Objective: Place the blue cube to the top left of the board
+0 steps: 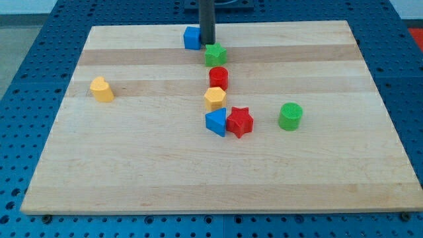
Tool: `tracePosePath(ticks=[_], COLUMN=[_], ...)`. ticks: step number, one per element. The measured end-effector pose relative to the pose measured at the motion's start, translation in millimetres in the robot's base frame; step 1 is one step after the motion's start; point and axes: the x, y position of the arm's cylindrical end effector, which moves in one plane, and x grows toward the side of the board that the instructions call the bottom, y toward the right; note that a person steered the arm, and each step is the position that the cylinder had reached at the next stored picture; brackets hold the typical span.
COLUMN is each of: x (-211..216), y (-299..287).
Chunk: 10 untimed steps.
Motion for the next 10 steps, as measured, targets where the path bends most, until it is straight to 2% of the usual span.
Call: tracePosePath(ticks=[1,3,4,10], x=[-1.0,-8.2,-15.4,-7.6], y=[-24.5,-4.7,-20.2,-167.0])
